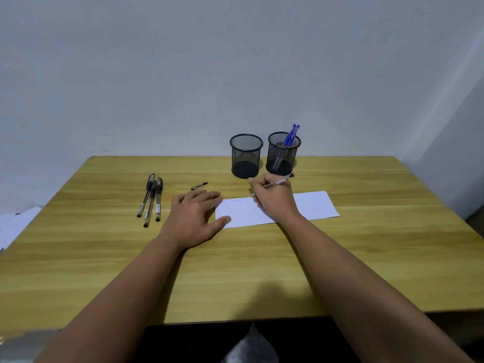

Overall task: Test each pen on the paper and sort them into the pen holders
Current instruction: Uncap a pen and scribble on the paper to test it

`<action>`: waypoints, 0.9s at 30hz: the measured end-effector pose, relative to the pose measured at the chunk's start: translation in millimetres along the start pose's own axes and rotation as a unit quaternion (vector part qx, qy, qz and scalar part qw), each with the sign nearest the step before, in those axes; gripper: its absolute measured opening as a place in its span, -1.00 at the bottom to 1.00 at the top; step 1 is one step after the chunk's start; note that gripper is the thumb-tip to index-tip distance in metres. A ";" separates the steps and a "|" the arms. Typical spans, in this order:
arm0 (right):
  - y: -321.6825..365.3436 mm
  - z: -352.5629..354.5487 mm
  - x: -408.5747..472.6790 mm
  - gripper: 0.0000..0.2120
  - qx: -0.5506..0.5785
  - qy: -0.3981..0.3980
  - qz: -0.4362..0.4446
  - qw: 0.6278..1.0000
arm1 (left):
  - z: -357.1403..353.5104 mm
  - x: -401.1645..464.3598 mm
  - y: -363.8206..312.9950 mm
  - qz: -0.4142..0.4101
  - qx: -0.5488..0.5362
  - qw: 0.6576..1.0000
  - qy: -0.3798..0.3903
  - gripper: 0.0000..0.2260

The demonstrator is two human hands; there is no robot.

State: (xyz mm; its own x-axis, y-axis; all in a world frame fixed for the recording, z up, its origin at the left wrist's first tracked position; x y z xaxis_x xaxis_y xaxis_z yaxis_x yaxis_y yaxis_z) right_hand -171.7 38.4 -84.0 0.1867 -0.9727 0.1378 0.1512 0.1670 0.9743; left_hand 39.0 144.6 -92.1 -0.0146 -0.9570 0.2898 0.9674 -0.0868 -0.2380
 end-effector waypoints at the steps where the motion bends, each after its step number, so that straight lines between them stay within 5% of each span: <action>1: -2.4 0.1 0.3 -0.61 -0.003 0.000 -0.002 1.000 | 0.0 0.7 0.0 0.001 -0.001 1.000 0.000 -0.38; 27: -6.5 -1.9 2.1 -0.70 -0.085 0.020 0.008 0.996 | 1.0 0.7 -0.8 0.007 -0.012 1.000 0.004 -0.38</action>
State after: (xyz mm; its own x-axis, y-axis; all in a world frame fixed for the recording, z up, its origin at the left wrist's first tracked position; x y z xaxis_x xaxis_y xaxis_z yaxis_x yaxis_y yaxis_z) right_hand -170.5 35.6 -90.4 0.2278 -0.9631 0.1433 0.3095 0.2111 0.9272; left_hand 38.5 144.2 -90.7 -0.0023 -0.9604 0.2786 0.9613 -0.0789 -0.2641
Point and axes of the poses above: each hand's wrist, its own x-axis towards the middle knuckle, its own z-axis out of the back of the hand, y = z × x, the point moved 2 cm from there along x, towards the middle knuckle, and after that the axes turned 2 degrees about z, right-handed, at the moved point
